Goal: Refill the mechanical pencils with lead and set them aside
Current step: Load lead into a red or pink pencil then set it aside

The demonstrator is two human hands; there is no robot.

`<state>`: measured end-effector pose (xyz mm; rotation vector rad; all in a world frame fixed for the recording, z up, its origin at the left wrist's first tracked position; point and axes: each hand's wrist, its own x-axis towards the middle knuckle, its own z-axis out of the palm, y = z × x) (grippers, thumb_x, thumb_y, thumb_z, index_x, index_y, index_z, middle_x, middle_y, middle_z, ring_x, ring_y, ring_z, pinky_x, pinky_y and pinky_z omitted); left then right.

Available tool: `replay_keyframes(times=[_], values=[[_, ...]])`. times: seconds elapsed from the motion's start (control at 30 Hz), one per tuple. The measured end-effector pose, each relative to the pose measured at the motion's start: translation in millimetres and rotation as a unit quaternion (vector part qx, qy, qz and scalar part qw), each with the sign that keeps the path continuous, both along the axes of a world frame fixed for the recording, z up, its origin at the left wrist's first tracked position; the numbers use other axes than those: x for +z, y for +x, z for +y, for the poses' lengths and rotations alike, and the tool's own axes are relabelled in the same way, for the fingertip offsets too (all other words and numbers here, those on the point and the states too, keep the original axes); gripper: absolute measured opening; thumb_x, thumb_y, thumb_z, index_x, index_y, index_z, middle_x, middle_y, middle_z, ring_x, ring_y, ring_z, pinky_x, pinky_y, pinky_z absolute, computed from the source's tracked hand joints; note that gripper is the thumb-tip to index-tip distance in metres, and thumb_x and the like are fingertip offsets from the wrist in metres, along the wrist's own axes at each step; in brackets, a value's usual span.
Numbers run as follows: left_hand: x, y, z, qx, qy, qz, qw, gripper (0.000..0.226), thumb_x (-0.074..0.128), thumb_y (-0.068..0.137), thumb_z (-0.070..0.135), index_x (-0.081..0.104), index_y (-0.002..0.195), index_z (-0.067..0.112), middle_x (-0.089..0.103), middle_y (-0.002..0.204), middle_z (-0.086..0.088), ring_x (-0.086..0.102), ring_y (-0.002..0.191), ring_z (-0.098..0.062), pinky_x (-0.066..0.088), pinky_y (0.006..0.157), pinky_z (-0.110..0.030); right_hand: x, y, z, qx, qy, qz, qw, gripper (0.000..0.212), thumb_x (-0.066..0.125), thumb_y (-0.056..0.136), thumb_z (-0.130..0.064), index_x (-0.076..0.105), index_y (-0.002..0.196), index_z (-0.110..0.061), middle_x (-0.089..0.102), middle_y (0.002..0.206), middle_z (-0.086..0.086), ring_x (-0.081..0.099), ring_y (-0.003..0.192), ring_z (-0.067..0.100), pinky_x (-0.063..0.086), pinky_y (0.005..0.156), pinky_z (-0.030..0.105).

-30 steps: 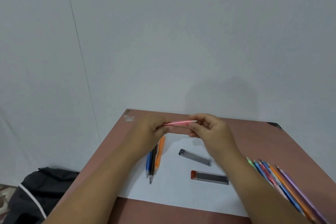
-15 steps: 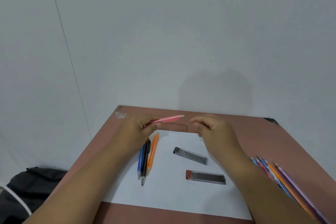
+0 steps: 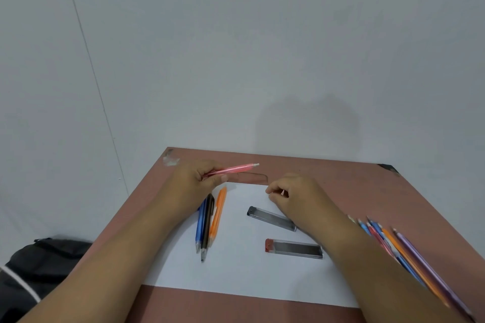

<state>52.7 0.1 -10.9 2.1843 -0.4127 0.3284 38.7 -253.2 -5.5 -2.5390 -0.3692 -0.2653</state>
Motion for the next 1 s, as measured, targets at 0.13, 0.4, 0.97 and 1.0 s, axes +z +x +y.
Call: replay_keyframes(times=[0.13, 0.4, 0.97, 1.0], values=[[-1.5, 1.1, -0.1, -0.004, -0.002, 0.003, 1.000, 0.014, 0.066, 0.096, 0.033, 0.073, 0.100, 0.043, 0.068, 0.080, 0.017, 0.059, 0.072, -0.003, 0.046, 0.067, -0.019, -1.1, -1.2, 1.6, -0.007, 0.052, 0.024, 0.998, 0.012, 0.070, 0.093, -0.013, 0.079, 0.094, -0.020, 0.064, 0.087, -0.017, 0.053, 0.077, -0.020, 0.037, 0.067, 0.001], [-2.5, 2.8, 0.6, -0.010, 0.005, 0.000, 1.000, 0.013, 0.064, 0.097, 0.034, 0.073, 0.102, 0.043, 0.069, 0.083, 0.012, 0.061, 0.077, -0.010, 0.052, 0.072, -0.030, 3.6, -1.0, 2.9, -0.032, 0.054, 0.080, 0.995, 0.011, 0.068, 0.095, -0.022, 0.079, 0.094, -0.024, 0.059, 0.093, -0.021, 0.055, 0.079, -0.005, 0.039, 0.063, 0.002], [-3.6, 7.6, 0.6, -0.025, 0.019, 0.003, 1.000, 0.018, 0.065, 0.096, 0.033, 0.069, 0.099, 0.051, 0.070, 0.085, 0.021, 0.062, 0.078, -0.004, 0.049, 0.071, -0.025, 8.7, -5.9, 3.4, -0.031, 0.198, 0.004, 0.980, 0.010, 0.077, 0.089, -0.024, 0.079, 0.097, -0.030, 0.067, 0.096, -0.019, 0.056, 0.079, -0.001, 0.040, 0.068, 0.007], [-2.9, 7.0, 0.3, -0.029, 0.020, 0.000, 0.999, 0.020, 0.065, 0.096, 0.033, 0.069, 0.098, 0.052, 0.070, 0.086, 0.021, 0.062, 0.079, -0.005, 0.051, 0.071, -0.027, 10.1, -6.3, 4.7, -0.027, 0.224, -0.016, 0.974, 0.011, 0.076, 0.089, -0.022, 0.079, 0.096, -0.030, 0.067, 0.092, -0.019, 0.056, 0.077, 0.001, 0.040, 0.067, 0.007]])
